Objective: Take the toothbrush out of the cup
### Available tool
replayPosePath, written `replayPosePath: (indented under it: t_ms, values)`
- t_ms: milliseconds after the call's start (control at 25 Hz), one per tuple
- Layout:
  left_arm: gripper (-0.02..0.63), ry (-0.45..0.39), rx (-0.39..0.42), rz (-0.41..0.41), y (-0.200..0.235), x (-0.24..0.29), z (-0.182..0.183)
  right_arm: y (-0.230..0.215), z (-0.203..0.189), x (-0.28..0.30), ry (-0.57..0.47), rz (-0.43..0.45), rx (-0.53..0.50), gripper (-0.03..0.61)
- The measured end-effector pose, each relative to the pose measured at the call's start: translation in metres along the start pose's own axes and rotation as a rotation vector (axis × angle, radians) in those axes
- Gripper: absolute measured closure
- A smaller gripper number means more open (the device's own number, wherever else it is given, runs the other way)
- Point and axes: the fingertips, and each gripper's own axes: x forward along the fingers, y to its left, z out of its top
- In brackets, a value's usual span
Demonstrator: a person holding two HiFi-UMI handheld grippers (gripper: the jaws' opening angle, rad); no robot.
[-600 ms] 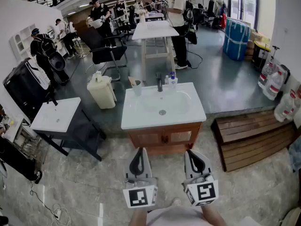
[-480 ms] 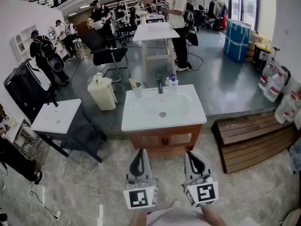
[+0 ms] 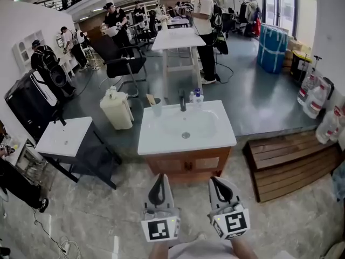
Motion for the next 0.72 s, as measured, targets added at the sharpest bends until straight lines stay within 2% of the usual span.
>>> replayPosePath:
  t_ms: [320,480,600,720]
  values:
    - [0.597,0.028,0.017,-0.002,-0.006,-0.005,-0.011,0.001,-0.013,0.001,0.014,0.025,0.052,0.566]
    - [0.597,0.064,0.028,0.044,0.008,-0.007,-0.022,0.008,-0.022,0.006,0.026,0.072,0.068,0.566]
    - [0.597,0.061,0.035,0.068,0.019,0.004,-0.026,0.006,-0.023,0.014,0.018,0.091,0.046,0.566]
    - [0.597,0.043,0.030,0.060,0.023,0.028,-0.030,-0.009,-0.021,0.030,0.016,0.071,0.041,0.566]
